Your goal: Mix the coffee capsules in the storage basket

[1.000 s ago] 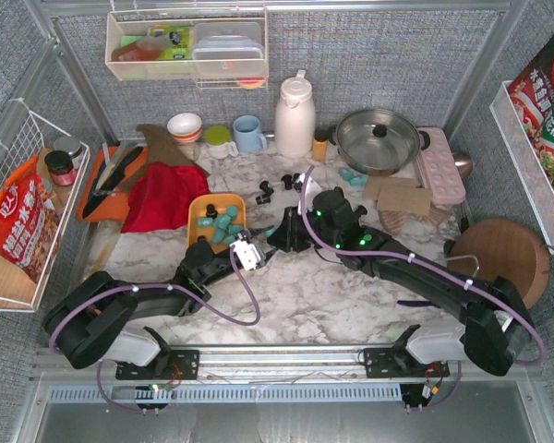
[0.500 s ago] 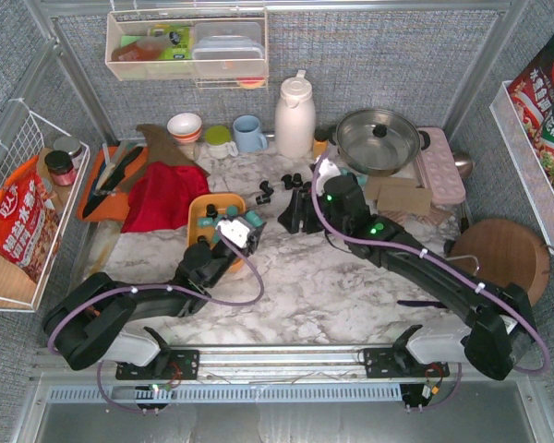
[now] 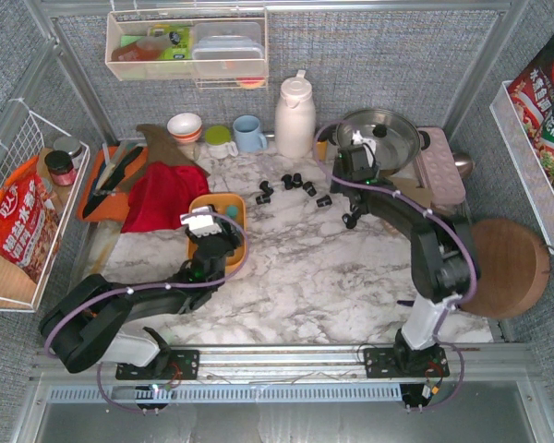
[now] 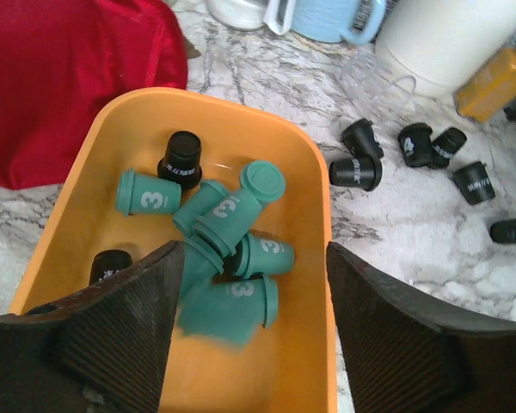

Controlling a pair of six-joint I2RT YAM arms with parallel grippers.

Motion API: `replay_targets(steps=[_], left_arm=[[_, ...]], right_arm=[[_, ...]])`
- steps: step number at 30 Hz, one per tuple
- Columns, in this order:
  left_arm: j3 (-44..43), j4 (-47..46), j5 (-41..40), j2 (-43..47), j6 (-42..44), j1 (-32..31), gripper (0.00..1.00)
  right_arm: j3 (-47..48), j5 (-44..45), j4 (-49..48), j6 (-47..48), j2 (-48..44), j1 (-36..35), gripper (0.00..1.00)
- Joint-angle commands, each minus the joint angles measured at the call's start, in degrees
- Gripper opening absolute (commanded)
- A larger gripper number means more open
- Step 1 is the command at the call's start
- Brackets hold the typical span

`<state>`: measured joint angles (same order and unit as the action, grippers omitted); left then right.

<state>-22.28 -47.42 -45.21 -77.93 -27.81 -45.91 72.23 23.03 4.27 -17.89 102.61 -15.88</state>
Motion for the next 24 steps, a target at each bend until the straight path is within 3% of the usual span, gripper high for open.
replay_targets(steps=[1,6,12,17,24], left_arm=[[-1.72,6.31,-4.08,-0.55,-9.97,0.11,0.80],[-3.02,8.11,-0.43,-0.36,-12.14,0.25,0.89],[-2.79,5.66,-0.21,0.72,-10.22,0.77,0.90],[-2.50,4.65,-0.32,1.33,-9.55,1.08,0.90],[-2.55,4.09,0.53,1.19,-9.46,1.43,0.90]], right_arm=[[4.23,-0.36,-7.80,1.37,8.38,3.32,0.78],[4.88,-4.27,-17.04,-6.80,13.84,7.22,0.81],[3.95,-1.53,-24.74,-13.33,17.79,8.57,0.80],[5.64,-6.22,-28.26,-12.88,20.25,9.53,0.81],[12.46,-10.39,-18.14,-11.89,22.42,9.46,0.80]])
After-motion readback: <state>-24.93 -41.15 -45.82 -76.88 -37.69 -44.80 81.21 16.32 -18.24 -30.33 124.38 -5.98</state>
